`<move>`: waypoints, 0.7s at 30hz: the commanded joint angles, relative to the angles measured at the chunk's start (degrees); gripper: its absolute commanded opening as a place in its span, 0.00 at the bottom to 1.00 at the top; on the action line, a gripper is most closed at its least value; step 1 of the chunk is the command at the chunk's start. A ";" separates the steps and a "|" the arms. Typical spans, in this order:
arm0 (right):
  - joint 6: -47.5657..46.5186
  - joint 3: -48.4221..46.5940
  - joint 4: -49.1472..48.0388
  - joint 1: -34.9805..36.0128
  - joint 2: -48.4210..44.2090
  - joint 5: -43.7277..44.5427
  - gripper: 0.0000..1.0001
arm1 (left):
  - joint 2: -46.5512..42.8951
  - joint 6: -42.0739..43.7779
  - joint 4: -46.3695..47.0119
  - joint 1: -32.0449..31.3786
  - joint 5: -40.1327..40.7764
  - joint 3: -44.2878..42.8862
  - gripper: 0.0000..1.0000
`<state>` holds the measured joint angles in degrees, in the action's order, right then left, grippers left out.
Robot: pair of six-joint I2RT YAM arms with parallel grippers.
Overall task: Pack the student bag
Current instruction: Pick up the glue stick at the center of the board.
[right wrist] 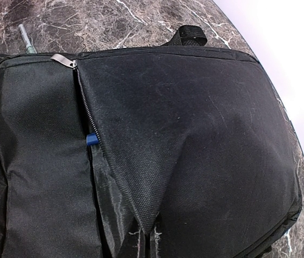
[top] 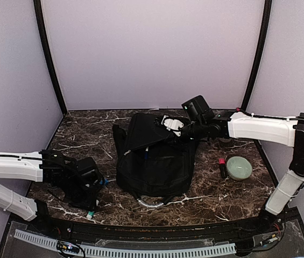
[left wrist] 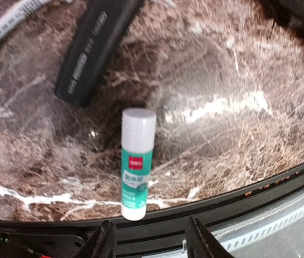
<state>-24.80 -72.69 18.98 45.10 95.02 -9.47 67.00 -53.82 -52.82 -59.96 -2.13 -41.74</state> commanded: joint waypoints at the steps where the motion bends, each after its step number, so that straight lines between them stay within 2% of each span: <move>1: -0.16 0.43 -3.20 -0.55 -1.94 -1.16 0.00 | 2.22 -3.88 -1.61 -3.73 0.41 0.87 0.46; 5: -0.07 0.31 -2.97 -0.54 -1.72 -1.63 0.00 | 3.61 -5.49 0.54 -4.98 0.55 2.83 0.41; 9: 0.04 0.26 -2.94 -0.55 -1.60 -1.87 0.00 | 3.49 -7.05 0.13 -5.07 2.29 3.88 0.33; 21: 0.10 0.35 -2.72 -0.54 -1.53 -1.86 0.00 | 6.41 -6.85 5.97 -5.07 4.09 5.70 0.31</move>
<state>-24.77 -72.66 18.98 44.93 95.02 -10.11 72.14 -60.55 -48.71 -64.79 0.56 -36.91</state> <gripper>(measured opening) 0.011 0.310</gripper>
